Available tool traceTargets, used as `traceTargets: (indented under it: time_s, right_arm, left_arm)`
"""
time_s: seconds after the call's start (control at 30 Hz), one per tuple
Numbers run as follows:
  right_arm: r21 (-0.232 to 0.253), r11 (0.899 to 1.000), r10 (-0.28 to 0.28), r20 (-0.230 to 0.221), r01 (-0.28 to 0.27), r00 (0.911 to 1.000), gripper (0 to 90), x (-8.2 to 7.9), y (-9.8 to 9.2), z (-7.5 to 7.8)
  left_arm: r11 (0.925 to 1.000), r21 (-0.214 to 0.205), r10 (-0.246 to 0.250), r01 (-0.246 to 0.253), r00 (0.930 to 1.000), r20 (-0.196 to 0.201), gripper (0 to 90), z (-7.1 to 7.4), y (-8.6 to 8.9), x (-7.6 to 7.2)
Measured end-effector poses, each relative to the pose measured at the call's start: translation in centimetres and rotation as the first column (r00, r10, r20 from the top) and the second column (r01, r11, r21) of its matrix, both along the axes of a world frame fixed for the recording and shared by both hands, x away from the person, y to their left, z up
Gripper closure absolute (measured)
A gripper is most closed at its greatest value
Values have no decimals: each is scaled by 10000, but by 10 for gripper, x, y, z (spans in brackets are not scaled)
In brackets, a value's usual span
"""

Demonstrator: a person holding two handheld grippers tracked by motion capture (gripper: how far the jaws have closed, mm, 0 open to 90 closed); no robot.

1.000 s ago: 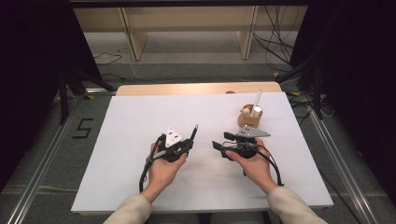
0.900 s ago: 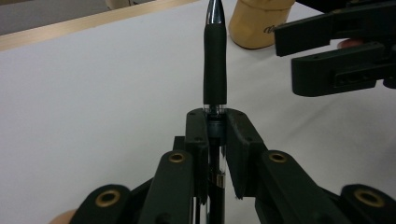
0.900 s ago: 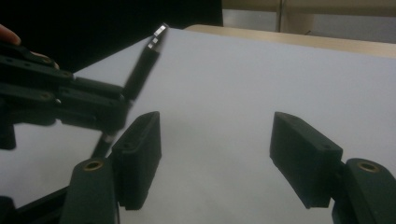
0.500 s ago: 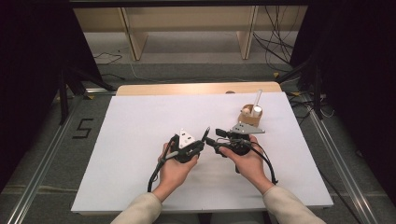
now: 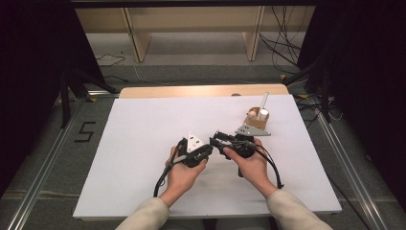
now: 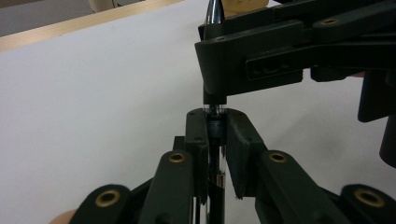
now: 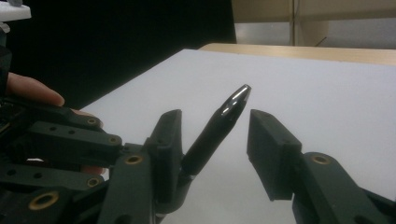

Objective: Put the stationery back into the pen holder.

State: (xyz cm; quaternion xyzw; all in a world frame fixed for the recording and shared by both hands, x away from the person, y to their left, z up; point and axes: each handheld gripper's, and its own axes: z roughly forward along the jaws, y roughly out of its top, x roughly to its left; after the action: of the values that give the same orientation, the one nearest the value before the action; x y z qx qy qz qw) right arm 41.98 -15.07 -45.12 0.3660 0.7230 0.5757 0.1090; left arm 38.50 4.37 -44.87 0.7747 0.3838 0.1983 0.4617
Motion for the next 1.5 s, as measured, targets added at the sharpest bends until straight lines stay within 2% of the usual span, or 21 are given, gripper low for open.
traceTargets:
  time_s: [0.43,0.63,0.8,0.93,1.0,1.13,1.27,1.5]
  right_arm:
    - [280,9996,111,-196,-105,9997,678,0,2,-2]
    - [623,9980,118,-492,-87,9987,716,0,1,-2]
    - [791,9968,165,-495,-126,9986,754,-2,1,-1]
    - [867,9960,250,-351,-218,9991,796,-4,1,0]
    - [734,9970,266,-187,-252,9995,802,-5,2,2]
    - [715,9971,276,-131,-266,9995,804,-6,2,2]
    - [590,9981,180,121,-187,9998,804,-7,0,5]
    - [456,9989,-66,379,49,9993,804,-5,-6,7]
  left_arm:
    - [9999,-152,50,-49,10000,61,796,1,-1,0]
    - [9998,-183,83,-82,9999,82,797,1,-2,0]
    - [9999,-156,54,-53,9999,100,798,1,-2,0]
    - [9998,-194,17,-14,9999,165,797,2,-3,0]
    - [9998,-196,-29,32,9999,163,795,2,-3,0]
    - [9997,-182,-154,160,9994,295,788,2,-3,0]
    - [9997,45,-257,255,9990,356,726,1,-1,0]
    - [9999,77,-110,107,9992,377,654,1,8,-1]
